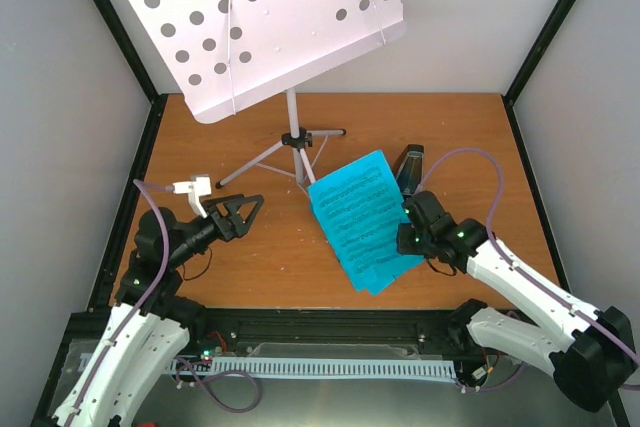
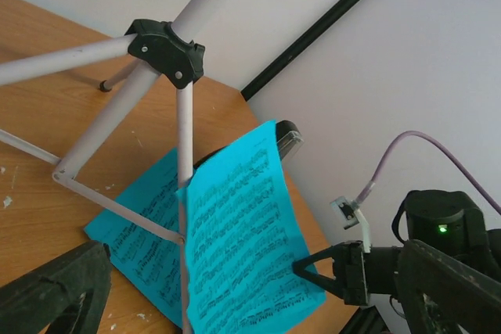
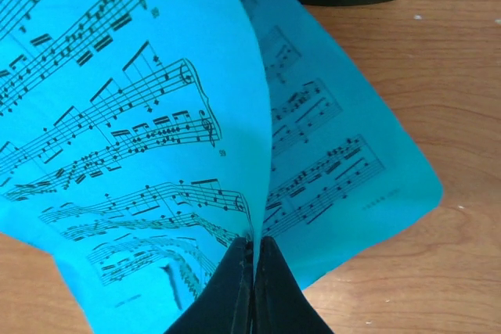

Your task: Pack up the instrument practice props

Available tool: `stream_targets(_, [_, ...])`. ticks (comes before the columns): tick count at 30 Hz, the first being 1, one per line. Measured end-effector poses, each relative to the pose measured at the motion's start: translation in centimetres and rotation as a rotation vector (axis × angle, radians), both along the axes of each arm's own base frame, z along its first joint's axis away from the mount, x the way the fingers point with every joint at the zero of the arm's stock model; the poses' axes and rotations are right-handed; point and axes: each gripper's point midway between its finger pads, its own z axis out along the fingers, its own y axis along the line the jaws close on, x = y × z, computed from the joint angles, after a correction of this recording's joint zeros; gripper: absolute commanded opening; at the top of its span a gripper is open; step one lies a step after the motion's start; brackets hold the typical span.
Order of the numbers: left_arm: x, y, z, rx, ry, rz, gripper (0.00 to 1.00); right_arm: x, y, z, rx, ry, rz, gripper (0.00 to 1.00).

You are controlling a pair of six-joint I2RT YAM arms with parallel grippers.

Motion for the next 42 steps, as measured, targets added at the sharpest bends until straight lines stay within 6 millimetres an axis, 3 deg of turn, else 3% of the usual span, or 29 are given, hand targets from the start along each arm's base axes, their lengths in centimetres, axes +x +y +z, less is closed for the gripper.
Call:
stream_targets(15, [0.1, -0.6, -0.5, -0.018, 0.005, -0.033, 0.99, 1.4, -1.3, -2.5, -0.089, 0.051, -0.084, 0.05])
stream_targets(27, [1.6, -1.6, -4.1, -0.018, 0.108, -0.058, 0.91, 1.6, -1.7, -1.3, -0.080, 0.003, -0.103, 0.79])
stream_targets(31, [2.8, -2.2, -5.2, -0.020, 0.155, -0.066, 0.87, 1.5, -2.5, 0.4, -0.075, -0.048, -0.131, 0.90])
stream_targets(34, [3.7, -3.2, -6.1, -0.017, 0.181, -0.078, 0.85, 1.7, -3.0, 3.1, -0.039, -0.134, -0.158, 0.97])
stream_targets(38, [4.3, -6.0, -7.7, 0.007, 0.213, -0.126, 0.79, 1.6, -3.4, 7.4, 0.051, -0.276, -0.179, 1.00])
stream_targets(42, [6.1, -9.7, -8.8, 0.050, 0.240, -0.149, 0.76, 1.1, -3.6, 9.7, 0.125, -0.358, -0.181, 1.00])
